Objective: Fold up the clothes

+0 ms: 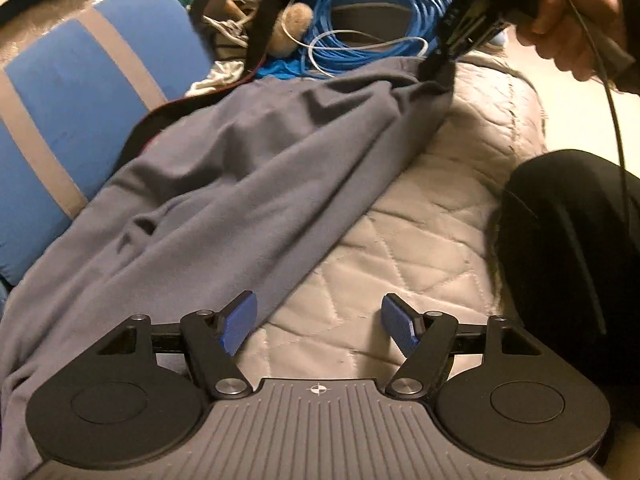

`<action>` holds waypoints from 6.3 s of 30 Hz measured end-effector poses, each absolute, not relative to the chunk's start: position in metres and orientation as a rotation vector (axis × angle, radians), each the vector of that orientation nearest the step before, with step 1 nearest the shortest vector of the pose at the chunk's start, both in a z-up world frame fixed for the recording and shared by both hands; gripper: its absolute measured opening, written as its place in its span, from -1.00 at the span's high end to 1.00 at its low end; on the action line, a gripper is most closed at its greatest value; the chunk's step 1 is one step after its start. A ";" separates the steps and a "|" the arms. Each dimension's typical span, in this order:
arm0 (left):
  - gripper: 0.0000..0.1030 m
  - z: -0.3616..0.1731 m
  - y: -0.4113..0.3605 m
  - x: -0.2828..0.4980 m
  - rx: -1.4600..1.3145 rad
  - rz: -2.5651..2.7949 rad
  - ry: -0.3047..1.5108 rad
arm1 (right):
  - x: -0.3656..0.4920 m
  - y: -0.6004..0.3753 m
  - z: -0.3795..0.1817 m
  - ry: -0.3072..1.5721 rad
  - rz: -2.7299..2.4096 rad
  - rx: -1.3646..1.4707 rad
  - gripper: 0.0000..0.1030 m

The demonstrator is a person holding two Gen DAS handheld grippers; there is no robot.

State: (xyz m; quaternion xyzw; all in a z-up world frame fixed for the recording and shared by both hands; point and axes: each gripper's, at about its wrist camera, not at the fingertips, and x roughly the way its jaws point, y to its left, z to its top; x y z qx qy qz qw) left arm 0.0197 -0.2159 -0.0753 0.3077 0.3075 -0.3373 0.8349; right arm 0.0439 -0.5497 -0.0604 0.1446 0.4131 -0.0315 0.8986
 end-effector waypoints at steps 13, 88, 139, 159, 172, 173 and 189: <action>-0.30 -0.101 -0.197 0.015 1.218 -0.424 0.418 | 0.052 -0.551 -0.067 0.887 -0.065 0.295 0.81; -0.42 -0.009 -0.159 0.006 0.641 -0.600 0.603 | -0.028 -0.474 -0.034 0.723 -0.038 -0.144 -1.00; -0.57 -0.006 -0.170 0.043 0.523 -0.577 0.478 | -0.031 -0.494 -0.147 0.482 0.227 -1.588 -0.71; -0.61 -0.019 -0.154 -0.010 0.604 -0.542 0.396 | -0.033 -0.487 -0.086 0.359 0.291 -1.420 0.79; -0.61 -0.090 -0.255 -0.043 0.904 -0.566 0.323 | -0.012 -0.486 -0.045 0.452 0.340 -1.272 0.79; -0.61 -0.097 -0.263 -0.044 0.952 -0.541 0.304 | -0.010 -0.488 -0.044 0.463 0.339 -1.255 0.79; 0.89 -0.146 -0.288 -0.059 1.505 -0.292 0.088 | -0.022 -0.513 -0.102 0.583 0.358 -1.118 0.79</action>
